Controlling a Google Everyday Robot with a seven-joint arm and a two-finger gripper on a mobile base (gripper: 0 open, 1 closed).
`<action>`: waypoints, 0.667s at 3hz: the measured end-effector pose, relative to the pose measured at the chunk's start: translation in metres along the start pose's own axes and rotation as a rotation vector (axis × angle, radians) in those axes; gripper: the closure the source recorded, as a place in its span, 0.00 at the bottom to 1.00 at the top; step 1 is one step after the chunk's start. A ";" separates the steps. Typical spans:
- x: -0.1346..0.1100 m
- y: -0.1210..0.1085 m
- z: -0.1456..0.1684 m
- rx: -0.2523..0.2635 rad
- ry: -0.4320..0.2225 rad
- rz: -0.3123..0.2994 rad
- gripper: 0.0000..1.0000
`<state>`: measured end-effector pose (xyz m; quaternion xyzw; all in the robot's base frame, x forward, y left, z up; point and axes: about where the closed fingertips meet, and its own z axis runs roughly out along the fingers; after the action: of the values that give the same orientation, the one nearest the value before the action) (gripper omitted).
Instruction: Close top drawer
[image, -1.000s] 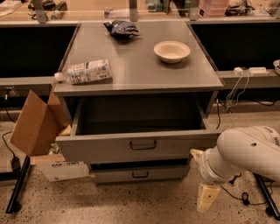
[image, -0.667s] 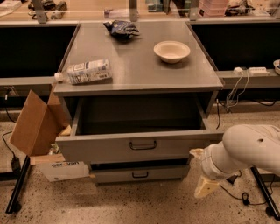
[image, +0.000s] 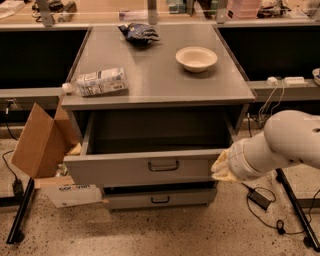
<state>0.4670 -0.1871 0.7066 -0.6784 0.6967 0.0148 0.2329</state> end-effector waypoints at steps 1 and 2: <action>-0.003 -0.024 0.012 -0.016 -0.021 0.006 0.88; 0.007 -0.032 0.053 -0.079 -0.016 0.028 1.00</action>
Offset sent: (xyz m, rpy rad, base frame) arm 0.0728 0.0122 -0.0874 0.0198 0.1647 0.0060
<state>0.5139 -0.1781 0.6663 -0.6772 0.7029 0.0509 0.2113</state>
